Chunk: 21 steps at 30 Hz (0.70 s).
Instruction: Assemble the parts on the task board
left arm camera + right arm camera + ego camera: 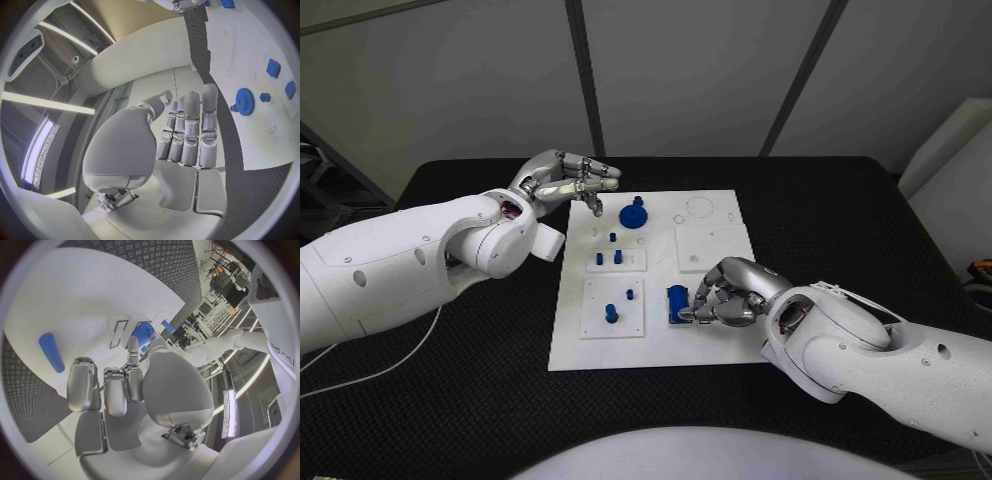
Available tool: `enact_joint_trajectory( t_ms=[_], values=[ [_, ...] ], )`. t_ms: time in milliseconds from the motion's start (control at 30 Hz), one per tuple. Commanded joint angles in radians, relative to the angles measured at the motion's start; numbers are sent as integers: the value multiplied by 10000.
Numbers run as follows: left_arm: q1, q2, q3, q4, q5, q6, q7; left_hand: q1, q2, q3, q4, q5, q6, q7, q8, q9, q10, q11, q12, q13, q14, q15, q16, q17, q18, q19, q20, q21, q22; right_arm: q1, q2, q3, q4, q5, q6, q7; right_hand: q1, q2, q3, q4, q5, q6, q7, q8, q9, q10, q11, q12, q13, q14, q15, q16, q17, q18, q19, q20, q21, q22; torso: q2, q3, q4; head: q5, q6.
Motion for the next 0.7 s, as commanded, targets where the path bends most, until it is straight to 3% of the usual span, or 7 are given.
enact_joint_trajectory(
  t_ms=[33,400,700],
  values=[
    [12,-2,6,6,17,116,25,4,120,6,-23,65,-27,11,-22,-3,-80,24,33,-11,10,65,-34,-17,64,32,37,-61,-15,13,-47,5,53,-46,66,90,106,-35,-41,-52,48,-8,-68,69,18,267,-65,-2,1275,963,-78,14,2177,-102,-9,-62,10,166,-12,-2,-14,-5,10],
    [11,-17,6,6,17,127,18,5,118,6,-26,65,-32,11,-25,-4,-85,25,32,-12,9,65,-35,-18,64,32,36,-62,-15,12,-175,4,195,100,-48,413,194,-233,-247,-91,-28,-208,8,23,36,160,-6,-195,1141,936,-42,-41,2055,-74,-105,-45,-82,41,-4,-1,6,-30,34],
    [9,-27,6,13,17,116,29,5,118,6,-26,65,-32,11,-25,-4,-85,25,32,-12,9,65,-35,-18,64,32,36,-62,-15,12,-363,4,293,147,-488,629,165,-173,-273,-31,-13,-235,27,24,46,154,12,-201,1142,936,-24,-43,2053,-73,-111,-32,-89,36,-6,5,-20,-50,64]
  ],
)
